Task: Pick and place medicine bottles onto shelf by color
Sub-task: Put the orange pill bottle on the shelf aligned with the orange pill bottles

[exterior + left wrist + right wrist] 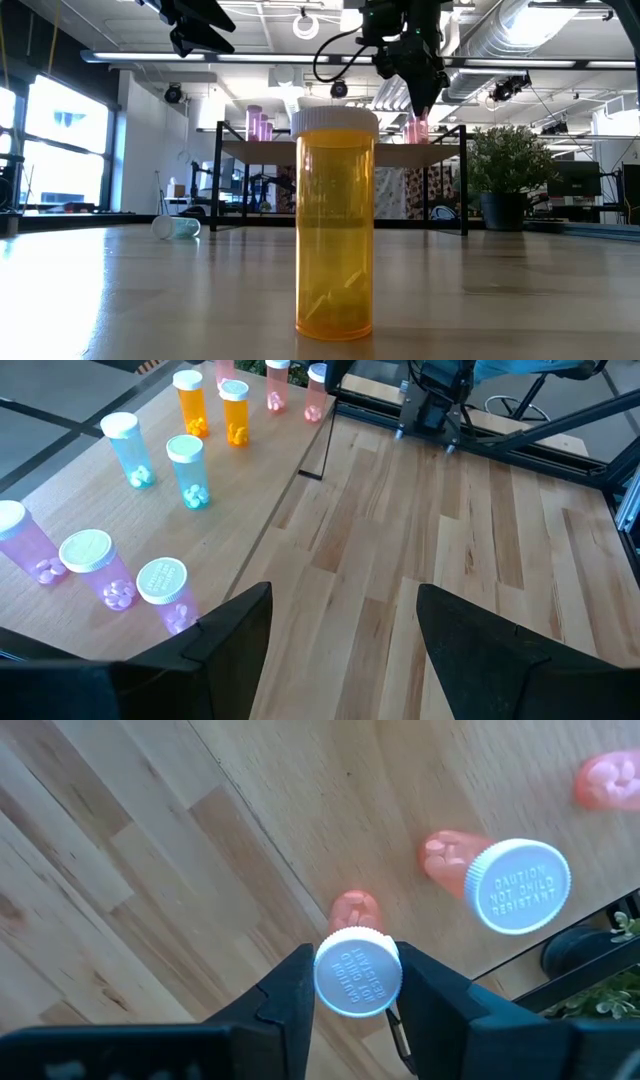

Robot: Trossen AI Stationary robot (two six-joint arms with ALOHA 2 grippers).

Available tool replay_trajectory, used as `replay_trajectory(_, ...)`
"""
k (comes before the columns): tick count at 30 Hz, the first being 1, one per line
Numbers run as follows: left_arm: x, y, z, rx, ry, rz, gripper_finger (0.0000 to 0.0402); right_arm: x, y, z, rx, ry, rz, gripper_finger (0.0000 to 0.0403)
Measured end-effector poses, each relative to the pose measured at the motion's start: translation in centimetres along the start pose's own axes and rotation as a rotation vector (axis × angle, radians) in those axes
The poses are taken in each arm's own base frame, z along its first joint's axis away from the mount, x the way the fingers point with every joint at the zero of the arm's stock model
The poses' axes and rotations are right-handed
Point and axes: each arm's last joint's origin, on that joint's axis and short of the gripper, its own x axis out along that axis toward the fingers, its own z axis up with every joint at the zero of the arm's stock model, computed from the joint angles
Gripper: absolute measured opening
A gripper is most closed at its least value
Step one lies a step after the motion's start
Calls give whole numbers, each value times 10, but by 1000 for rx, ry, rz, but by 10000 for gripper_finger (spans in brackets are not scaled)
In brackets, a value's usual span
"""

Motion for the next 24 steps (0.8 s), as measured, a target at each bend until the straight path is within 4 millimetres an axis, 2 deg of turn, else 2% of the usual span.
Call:
replay_trajectory(10,0,0,0,0,0,0,241,1,0,2,-9,-8,-10,149)
replay_trajectory(24,0,0,0,0,0,0,241,1,-1,1,5,-6,-51,151)
